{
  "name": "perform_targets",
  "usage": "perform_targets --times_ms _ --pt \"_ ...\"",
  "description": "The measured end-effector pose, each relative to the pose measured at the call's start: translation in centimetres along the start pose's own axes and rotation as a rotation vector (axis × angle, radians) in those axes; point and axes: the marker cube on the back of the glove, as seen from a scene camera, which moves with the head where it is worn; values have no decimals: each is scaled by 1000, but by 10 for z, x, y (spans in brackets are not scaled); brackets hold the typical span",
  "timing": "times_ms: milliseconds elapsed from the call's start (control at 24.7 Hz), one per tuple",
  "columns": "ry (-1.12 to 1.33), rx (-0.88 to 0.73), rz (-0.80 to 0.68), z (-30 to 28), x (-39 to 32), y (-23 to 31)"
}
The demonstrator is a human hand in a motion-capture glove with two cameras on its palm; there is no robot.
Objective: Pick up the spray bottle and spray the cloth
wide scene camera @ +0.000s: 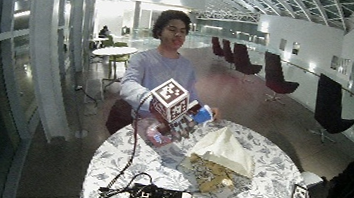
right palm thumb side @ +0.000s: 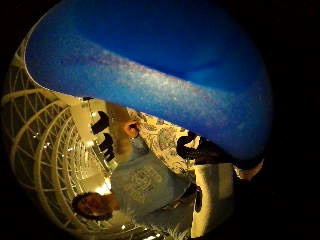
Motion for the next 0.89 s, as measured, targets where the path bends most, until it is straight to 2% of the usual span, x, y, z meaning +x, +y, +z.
perform_targets --times_ms 890 --pt "52 -84 97 9 -13 -8"
